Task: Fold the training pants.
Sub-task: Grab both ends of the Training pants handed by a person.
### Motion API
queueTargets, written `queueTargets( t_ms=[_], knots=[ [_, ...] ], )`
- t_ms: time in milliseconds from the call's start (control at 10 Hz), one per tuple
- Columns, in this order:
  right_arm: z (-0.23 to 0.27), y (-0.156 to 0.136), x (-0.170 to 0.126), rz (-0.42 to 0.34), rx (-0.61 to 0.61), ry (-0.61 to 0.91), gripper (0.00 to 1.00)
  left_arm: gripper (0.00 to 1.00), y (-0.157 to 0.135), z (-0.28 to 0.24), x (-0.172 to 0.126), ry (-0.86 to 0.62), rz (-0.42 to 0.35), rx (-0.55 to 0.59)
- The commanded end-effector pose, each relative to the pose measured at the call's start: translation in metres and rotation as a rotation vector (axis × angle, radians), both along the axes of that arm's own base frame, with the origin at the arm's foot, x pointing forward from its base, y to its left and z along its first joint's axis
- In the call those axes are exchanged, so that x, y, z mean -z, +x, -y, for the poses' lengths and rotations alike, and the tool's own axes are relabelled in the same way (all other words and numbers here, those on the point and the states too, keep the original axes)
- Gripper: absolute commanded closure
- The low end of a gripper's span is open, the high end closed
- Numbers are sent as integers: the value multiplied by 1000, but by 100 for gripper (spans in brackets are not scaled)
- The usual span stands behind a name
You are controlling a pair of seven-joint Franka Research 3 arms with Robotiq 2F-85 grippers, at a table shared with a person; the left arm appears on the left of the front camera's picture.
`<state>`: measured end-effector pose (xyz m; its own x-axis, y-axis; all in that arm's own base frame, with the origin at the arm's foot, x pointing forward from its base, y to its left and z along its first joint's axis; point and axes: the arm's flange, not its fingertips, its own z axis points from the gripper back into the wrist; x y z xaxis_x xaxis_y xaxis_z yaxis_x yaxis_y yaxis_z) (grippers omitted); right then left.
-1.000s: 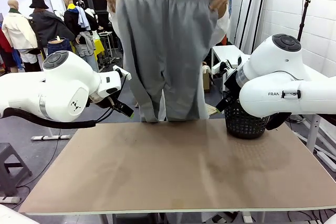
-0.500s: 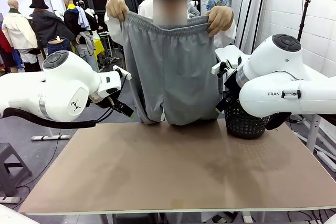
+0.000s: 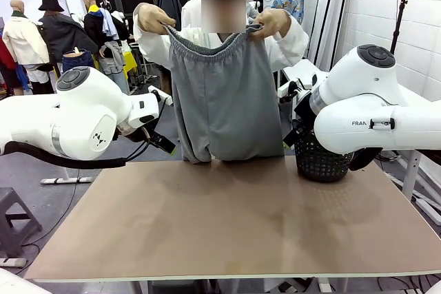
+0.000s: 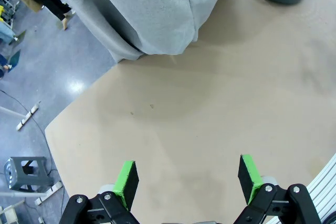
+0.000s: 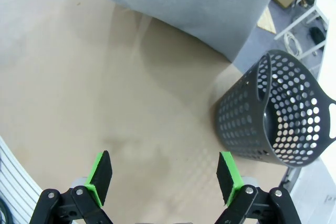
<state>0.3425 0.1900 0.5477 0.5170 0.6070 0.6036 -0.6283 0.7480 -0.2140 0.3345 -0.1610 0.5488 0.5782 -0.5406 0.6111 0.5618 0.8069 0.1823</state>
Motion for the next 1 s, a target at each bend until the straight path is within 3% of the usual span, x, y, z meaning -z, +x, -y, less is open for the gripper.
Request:
queueTargets(
  t_ms=[0, 900],
  knots=[
    [-1, -1, 0, -1, -5, 3, 0, 0, 0, 0, 0, 4, 3, 5],
    [-1, -1, 0, -1, -5, 3, 0, 0, 0, 0, 0, 4, 3, 5]
  ],
)
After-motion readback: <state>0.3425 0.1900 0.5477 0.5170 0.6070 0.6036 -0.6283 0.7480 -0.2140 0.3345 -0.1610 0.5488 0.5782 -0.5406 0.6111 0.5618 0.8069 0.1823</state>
